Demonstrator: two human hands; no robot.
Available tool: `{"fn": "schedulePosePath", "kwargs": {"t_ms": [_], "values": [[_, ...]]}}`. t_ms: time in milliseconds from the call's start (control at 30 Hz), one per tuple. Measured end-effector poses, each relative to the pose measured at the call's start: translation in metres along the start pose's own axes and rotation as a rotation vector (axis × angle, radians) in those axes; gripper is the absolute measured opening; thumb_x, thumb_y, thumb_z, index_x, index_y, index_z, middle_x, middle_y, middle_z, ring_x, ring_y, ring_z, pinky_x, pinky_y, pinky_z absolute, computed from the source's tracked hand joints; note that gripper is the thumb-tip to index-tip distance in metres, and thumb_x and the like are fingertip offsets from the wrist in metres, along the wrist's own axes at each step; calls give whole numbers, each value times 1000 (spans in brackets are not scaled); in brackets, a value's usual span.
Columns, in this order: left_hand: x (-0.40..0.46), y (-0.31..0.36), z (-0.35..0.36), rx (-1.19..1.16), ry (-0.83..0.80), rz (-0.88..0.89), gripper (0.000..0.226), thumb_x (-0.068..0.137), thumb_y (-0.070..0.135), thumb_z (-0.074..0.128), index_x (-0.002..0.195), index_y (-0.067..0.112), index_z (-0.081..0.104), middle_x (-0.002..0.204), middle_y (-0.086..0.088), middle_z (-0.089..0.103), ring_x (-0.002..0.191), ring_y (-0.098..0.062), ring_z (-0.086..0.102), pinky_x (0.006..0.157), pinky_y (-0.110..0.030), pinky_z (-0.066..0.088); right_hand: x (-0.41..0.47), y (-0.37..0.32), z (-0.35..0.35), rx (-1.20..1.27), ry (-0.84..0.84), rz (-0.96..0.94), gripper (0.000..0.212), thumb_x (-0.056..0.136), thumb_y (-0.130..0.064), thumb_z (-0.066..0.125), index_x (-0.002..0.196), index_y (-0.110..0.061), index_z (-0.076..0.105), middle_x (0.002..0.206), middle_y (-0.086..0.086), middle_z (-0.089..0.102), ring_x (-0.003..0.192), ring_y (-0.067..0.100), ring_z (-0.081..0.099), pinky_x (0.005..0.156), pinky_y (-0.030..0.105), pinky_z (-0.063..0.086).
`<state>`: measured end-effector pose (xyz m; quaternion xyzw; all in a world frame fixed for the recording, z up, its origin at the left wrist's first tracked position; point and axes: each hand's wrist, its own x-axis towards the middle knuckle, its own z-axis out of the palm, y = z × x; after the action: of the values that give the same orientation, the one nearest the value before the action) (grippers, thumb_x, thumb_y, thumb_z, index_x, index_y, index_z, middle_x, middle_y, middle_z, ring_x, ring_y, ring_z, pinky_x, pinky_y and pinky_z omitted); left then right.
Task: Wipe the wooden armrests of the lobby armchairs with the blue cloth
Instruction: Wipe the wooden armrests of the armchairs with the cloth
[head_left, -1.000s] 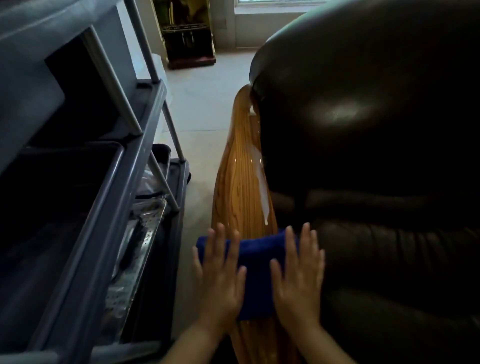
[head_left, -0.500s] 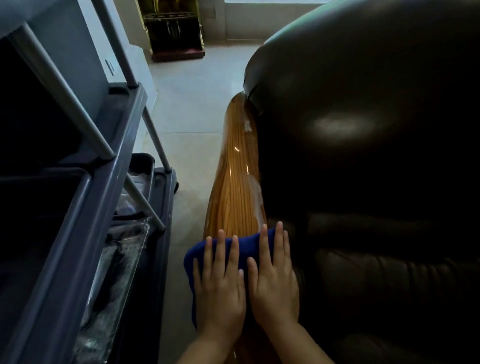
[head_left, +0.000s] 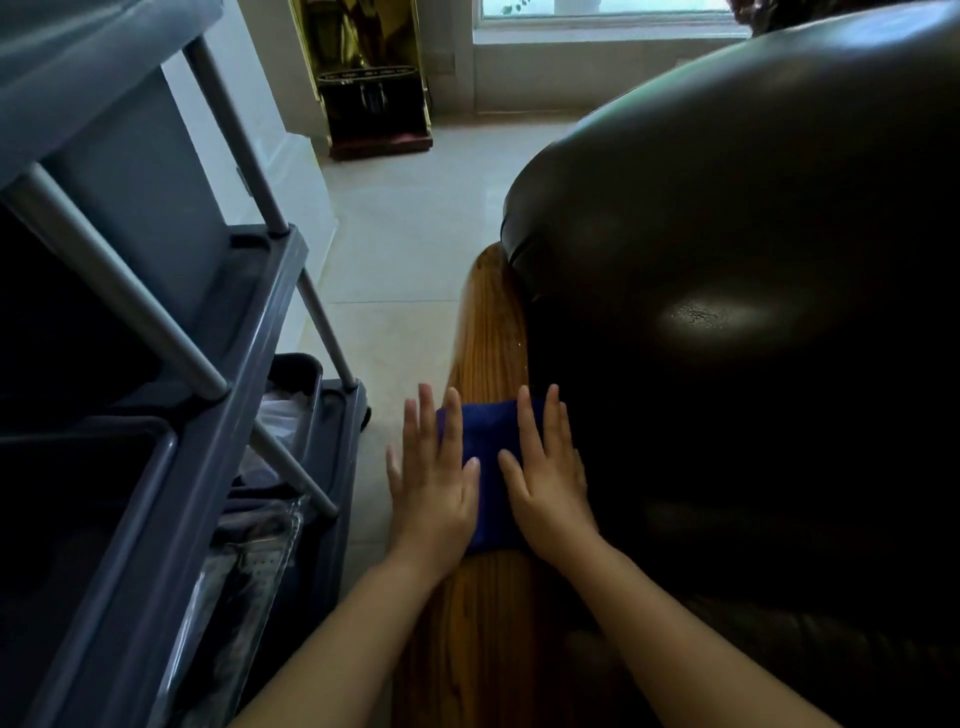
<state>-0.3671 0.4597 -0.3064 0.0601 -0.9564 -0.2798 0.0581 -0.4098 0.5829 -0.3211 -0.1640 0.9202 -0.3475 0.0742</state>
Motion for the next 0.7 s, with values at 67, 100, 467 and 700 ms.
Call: {"fn": "schedulePosePath", "kwargs": {"t_ms": [67,100,467,700], "values": [[-19,-12,-5,-80,-37,52,65,94,31,28,136,41,-20,144,19,-38,136,-1,-33,108,-22,-25,-14,14,-7,46,-63,-95,70,95,-42,35,127,-58,-25,137,-29,-39,134,-1,-29,111,30,-8],[-25,-18,-5,-133,-96,62,63,95,32,28,135,41,-20,142,25,-38,134,4,-32,109,-19,-22,-17,19,-8,52,-98,-112,69,95,-42,36,129,-57,-22,136,-32,-37,134,-2,-28,111,27,-8],[79,-22,-8,-231,-357,-49,70,95,22,43,144,26,-6,156,1,-19,143,-12,-11,112,-23,-2,87,11,-12,-115,-141,-49,61,97,-36,31,145,-30,-7,153,0,-26,141,18,-19,113,34,2],[121,-21,-16,-234,-288,-124,71,87,19,57,145,17,17,157,-9,15,144,-20,14,117,-30,14,121,4,-21,-117,-57,-46,55,97,-29,38,146,-26,14,158,6,-6,144,26,-2,115,37,7]]}}
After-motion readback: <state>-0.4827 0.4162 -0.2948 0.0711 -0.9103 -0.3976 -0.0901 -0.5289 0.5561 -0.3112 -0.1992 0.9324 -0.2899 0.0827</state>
